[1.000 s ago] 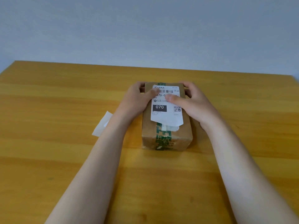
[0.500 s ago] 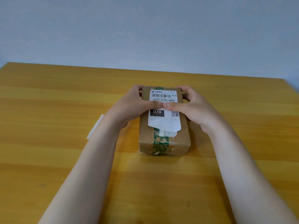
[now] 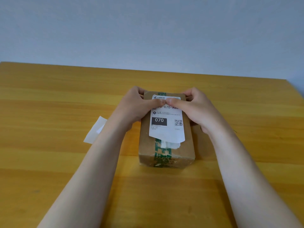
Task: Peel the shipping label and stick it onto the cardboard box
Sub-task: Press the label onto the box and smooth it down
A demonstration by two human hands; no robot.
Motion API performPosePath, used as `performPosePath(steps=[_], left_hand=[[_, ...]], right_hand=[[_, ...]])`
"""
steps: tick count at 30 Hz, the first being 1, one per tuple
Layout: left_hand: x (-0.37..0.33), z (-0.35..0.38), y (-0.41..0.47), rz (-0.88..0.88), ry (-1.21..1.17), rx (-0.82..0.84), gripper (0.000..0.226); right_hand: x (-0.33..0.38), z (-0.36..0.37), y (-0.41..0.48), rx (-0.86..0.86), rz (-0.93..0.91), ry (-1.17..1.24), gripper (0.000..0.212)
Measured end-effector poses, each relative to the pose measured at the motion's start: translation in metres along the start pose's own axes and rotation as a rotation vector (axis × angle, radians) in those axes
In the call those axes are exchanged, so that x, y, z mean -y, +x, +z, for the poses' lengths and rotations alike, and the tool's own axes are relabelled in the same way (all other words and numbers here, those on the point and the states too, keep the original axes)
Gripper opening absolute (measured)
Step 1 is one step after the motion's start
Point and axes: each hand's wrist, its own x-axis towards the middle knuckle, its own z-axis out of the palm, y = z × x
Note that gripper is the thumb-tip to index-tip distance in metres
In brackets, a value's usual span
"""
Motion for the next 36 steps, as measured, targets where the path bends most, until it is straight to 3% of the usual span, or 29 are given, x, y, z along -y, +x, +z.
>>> performPosePath(steps=[14,19,21,23,26,31,36], left_hand=[[0.004,0.010,0.006,0.021,0.024,-0.108,0.034],[0.001,0.005,0.005,0.085,-0.050,-0.044,0.028],[-0.002,0.001,0.002,0.096,-0.050,0.016,0.043],[-0.004,-0.005,-0.001,0.069,-0.009,0.101,0.080],[-0.008,-0.013,-0.009,0.003,0.064,0.273,0.124],[-0.011,-0.015,-0.013,-0.032,0.125,0.374,0.140],[-0.009,-0.012,-0.009,0.004,0.145,0.344,0.133]], right_hand=[[0.001,-0.002,-0.001,-0.053,-0.026,-0.102,0.040],[0.003,-0.013,-0.004,0.101,-0.049,-0.101,0.045],[0.005,-0.021,-0.006,0.188,-0.091,-0.083,0.048],[0.005,-0.027,-0.006,0.225,-0.150,-0.087,0.052],[0.005,-0.033,-0.006,0.274,-0.187,-0.152,0.081],[0.003,-0.032,-0.004,0.329,-0.204,-0.224,0.099],[0.001,-0.030,-0.002,0.286,-0.193,-0.219,0.089]])
